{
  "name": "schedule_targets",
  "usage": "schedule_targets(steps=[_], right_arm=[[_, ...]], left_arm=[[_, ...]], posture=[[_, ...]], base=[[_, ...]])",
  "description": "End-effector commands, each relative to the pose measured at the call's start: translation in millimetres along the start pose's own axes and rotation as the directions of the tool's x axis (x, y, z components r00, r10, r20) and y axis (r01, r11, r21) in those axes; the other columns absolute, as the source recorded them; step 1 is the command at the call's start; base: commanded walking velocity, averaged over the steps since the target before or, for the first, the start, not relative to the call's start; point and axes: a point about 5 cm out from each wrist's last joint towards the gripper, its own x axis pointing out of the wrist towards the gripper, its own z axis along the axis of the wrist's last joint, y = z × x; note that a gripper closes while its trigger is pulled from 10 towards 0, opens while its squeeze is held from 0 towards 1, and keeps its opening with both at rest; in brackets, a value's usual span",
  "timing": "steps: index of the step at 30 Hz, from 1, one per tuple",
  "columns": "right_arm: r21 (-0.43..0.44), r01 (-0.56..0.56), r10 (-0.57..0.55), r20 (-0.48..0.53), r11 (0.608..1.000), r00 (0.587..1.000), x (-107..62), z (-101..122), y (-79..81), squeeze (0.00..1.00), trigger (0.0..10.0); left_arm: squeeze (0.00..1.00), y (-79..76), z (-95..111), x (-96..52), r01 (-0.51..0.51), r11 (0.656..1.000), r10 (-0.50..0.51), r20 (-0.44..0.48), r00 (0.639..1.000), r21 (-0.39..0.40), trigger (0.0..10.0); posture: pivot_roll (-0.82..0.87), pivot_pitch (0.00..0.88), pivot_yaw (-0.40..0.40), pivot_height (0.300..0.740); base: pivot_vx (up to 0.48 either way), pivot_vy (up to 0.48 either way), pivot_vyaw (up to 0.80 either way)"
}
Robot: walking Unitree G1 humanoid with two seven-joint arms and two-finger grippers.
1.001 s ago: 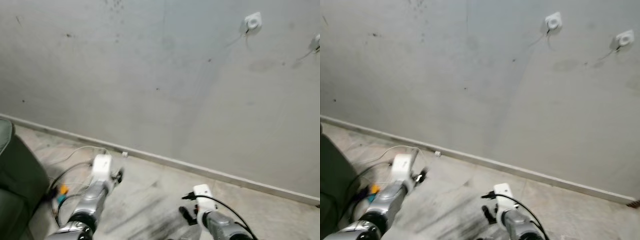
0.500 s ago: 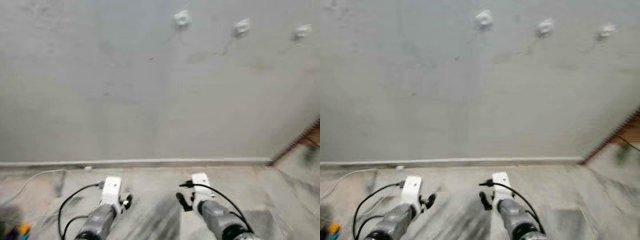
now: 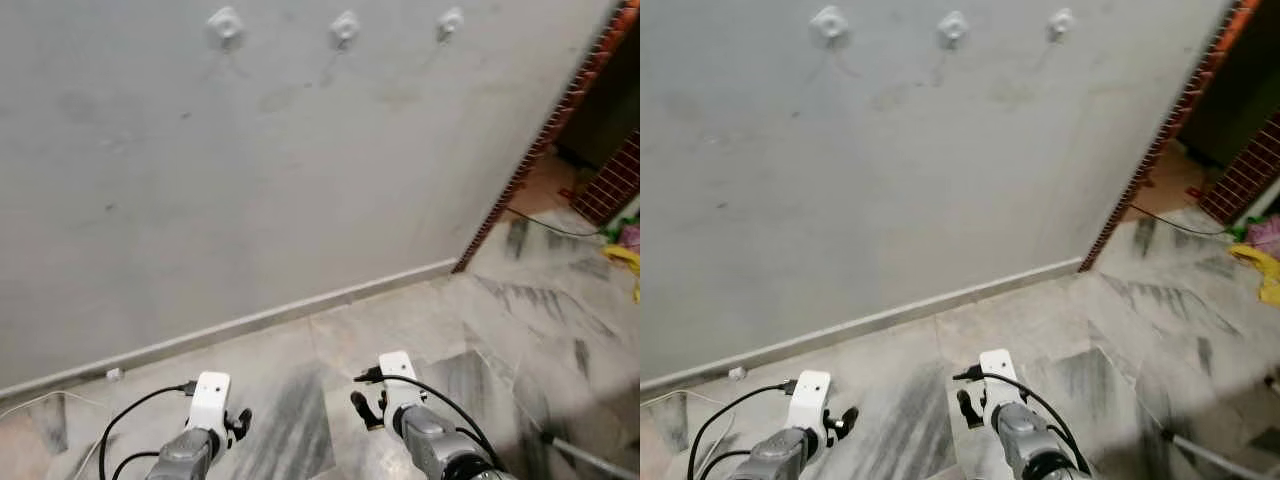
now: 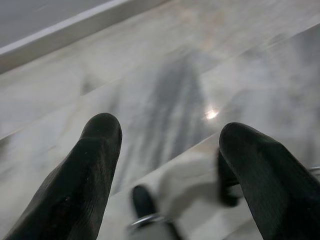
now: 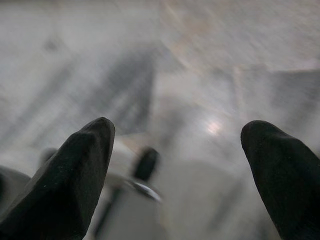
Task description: Hang keys on a hook
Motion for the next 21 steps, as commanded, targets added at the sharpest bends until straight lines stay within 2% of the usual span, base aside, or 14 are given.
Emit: schedule_targets(steps=[1,6,8,9,11,21], right_arm=[[-0.022,-0.023,0.024,0.027,0.999,0.999,1.9,9.7,7.4,0.00,10.0],[-0.022,-0.023,0.024,0.027,0.999,0.999,1.9,9.7,7.4,0.00,10.0],[-0.040,-0.019,0.019,0.000,0.999,1.000,0.7,1.2,5.5,0.00,10.0],[-0.058,-0.017,0.015,-0.032,0.998,0.999,-0.8,-8.7,4.0,0.00,10.0],[-0.058,-0.017,0.015,-0.043,0.998,0.999,-1.4,-12.3,3.5,0.00,10.0],[-0.116,0.001,-0.012,-0.100,0.993,0.995,-6.1,-29.6,-7.8,0.00,10.0]], left_arm=[[0.00,8.1,-12.0,-3.4,-0.021,1.000,0.022,-0.045,0.999,0.011,10.0],[0.00,8.1,-12.0,-3.4,-0.021,1.000,0.022,-0.045,0.999,0.011,10.0],[0.00,12.9,-23.5,-7.0,-0.036,0.999,0.037,-0.079,0.996,0.018,10.0],[0.00,18.8,-37.4,-11.8,-0.050,0.998,0.053,-0.120,0.991,0.030,10.0],[0.00,22.2,-44.4,-14.5,-0.057,0.998,0.062,-0.144,0.988,0.036,10.0],[0.00,30.1,-54.1,-19.1,-0.074,0.996,0.082,-0.187,0.979,0.050,10.0]], posture=[[0.05,0.062,-0.064,0.740],[0.05,0.062,-0.064,0.740],[0.05,0.066,-0.058,0.740],[0.05,0.070,-0.058,0.740],[0.05,0.070,-0.059,0.740],[0.05,0.072,-0.059,0.740]], base=[[0.000,0.000,0.00],[0.000,0.000,0.00],[0.000,0.000,-0.24],[0.000,0.000,-0.79],[0.000,0.000,-0.79],[0.000,0.000,-0.79]])
